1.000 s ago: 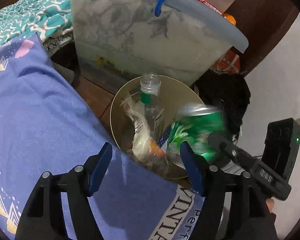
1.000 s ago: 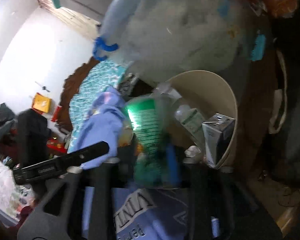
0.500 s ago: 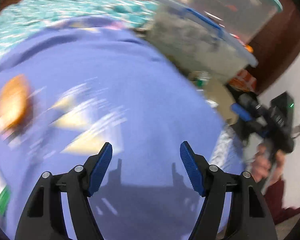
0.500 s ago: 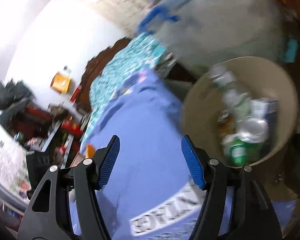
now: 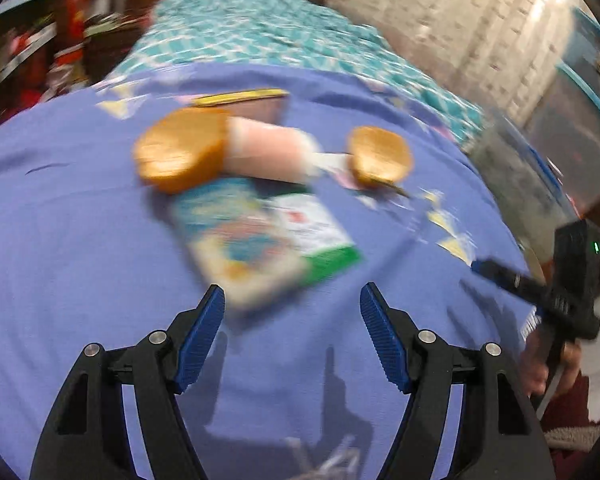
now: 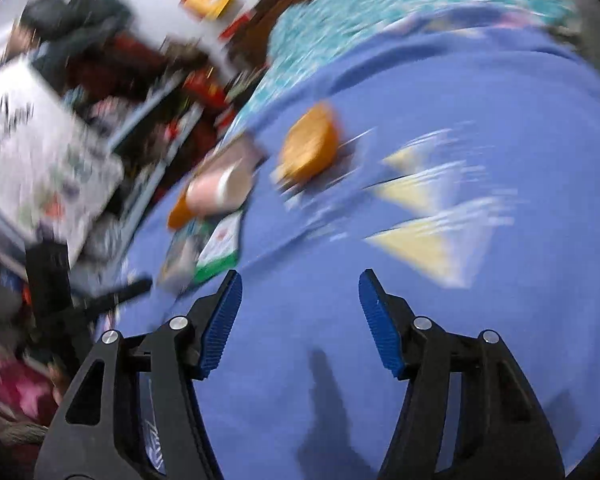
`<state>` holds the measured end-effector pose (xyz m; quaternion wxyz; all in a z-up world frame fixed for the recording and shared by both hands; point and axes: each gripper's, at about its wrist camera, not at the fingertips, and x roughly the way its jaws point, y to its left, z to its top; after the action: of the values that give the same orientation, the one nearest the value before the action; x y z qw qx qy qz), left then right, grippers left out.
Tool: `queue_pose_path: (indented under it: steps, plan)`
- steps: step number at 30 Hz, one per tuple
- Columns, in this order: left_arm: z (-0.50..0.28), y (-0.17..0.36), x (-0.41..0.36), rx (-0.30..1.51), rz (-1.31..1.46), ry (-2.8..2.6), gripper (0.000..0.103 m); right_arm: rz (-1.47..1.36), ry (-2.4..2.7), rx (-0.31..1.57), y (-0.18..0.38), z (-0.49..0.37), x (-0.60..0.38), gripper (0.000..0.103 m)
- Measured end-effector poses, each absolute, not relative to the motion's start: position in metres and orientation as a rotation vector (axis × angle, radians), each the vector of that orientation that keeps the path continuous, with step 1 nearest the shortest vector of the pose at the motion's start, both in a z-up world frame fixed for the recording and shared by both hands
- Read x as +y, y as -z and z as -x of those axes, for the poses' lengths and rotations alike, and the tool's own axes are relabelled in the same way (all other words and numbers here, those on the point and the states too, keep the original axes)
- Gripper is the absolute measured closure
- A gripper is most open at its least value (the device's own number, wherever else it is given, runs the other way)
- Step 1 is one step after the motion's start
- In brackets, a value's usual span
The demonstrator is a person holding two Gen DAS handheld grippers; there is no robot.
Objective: Collect trash
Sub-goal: 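Move both open tools back over the bed, then grasp the blue-and-white wrapped pack with the left tool while the right tool closes on the green-edged sachet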
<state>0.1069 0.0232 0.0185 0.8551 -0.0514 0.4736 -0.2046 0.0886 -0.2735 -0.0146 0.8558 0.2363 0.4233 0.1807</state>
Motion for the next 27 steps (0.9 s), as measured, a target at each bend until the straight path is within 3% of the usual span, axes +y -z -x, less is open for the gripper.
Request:
queue_pose_path:
  steps: [5, 9, 11, 14, 17, 18, 19, 21, 27]
  plan:
    - [-0.135, -0.012, 0.036, 1.018, 0.157, 0.405, 0.033, -0.366, -0.442, 0.943, 0.017, -0.123, -0.206, 0.048]
    - [-0.156, -0.008, 0.024, 1.016, 0.153, 0.385, 0.017, -0.343, -0.44, 0.961, 0.02, -0.15, -0.189, 0.054]
    - [-0.166, -0.002, 0.016, 1.034, 0.146, 0.361, 0.015, -0.367, -0.43, 0.978, 0.023, -0.165, -0.189, 0.055]
    - [-0.175, 0.013, 0.009, 1.069, 0.111, 0.299, 0.017, -0.405, -0.425, 1.003, 0.031, -0.18, -0.185, 0.06]
    - [-0.168, 0.016, 0.018, 1.068, 0.116, 0.302, 0.03, -0.409, -0.457, 1.017, 0.035, -0.186, -0.17, 0.064]
    - [-0.165, 0.016, 0.022, 1.072, 0.127, 0.317, 0.033, -0.401, -0.473, 1.02, 0.035, -0.186, -0.165, 0.071]
    - [-0.16, 0.015, 0.029, 1.074, 0.147, 0.337, 0.033, -0.388, -0.492, 1.029, 0.036, -0.184, -0.158, 0.08]
    - [-0.149, 0.014, 0.043, 1.07, 0.164, 0.351, 0.033, -0.377, -0.499, 1.029, 0.037, -0.18, -0.149, 0.088]
    - [-0.117, 0.015, 0.086, 1.044, 0.206, 0.372, 0.034, -0.441, -0.49, 1.001, 0.031, -0.154, -0.158, 0.094]
